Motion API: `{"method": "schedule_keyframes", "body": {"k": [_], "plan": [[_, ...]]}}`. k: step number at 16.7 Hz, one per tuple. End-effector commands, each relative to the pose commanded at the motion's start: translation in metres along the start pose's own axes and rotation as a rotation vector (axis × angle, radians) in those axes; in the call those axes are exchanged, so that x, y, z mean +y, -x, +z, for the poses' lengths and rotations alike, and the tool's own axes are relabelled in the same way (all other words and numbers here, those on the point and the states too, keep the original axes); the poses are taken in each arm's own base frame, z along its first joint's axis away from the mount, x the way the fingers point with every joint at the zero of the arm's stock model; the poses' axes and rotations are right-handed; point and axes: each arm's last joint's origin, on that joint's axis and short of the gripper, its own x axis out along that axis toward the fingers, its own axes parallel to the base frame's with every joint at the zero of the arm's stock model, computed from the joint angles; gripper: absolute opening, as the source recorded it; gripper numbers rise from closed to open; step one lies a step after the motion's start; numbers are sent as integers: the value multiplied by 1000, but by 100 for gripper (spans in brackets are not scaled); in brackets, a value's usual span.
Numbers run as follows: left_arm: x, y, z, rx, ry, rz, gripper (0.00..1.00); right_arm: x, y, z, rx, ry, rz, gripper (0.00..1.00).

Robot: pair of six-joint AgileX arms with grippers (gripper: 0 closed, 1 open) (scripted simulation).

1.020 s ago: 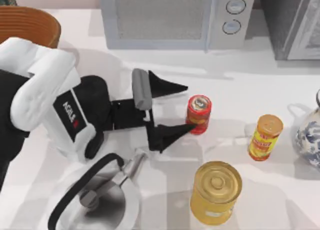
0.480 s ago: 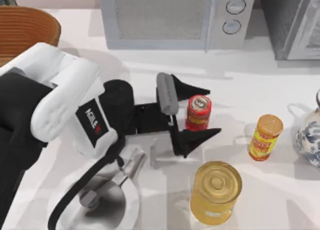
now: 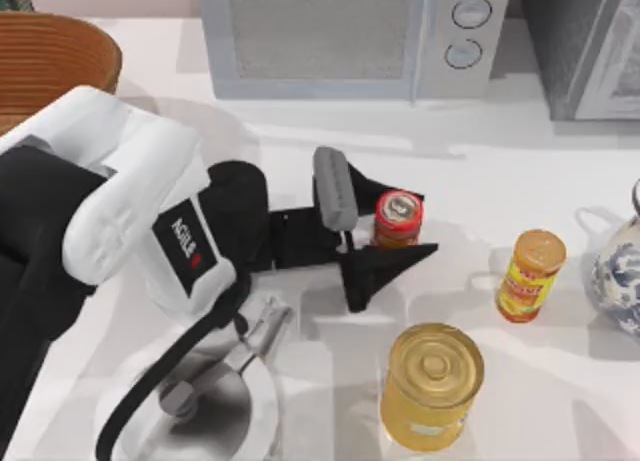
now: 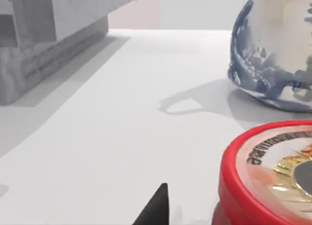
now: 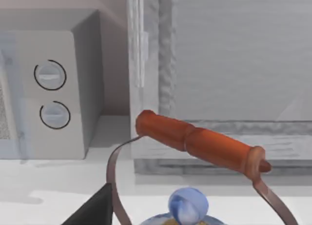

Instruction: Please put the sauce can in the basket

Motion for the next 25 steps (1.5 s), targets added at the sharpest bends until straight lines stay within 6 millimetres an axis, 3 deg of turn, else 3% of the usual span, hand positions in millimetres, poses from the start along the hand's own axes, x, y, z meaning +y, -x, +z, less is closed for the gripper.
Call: {"method": "schedule_keyframes", "body": {"k": [6,7,17,21,25], "plan": [[0,0,0,0,0,0,2,0,0,0,0,0,0,100],[0,0,0,0,0,0,0,0,0,0,0,0,0,100],[3,1,3,-4,-9,-5,0,0,0,0,0,0,0,100],[24,6,39,-40,-82,-66,0,0,0,0,0,0,0,100],[57,40,97,-62,-158,-97,0,0,0,0,0,0,0,100]]}}
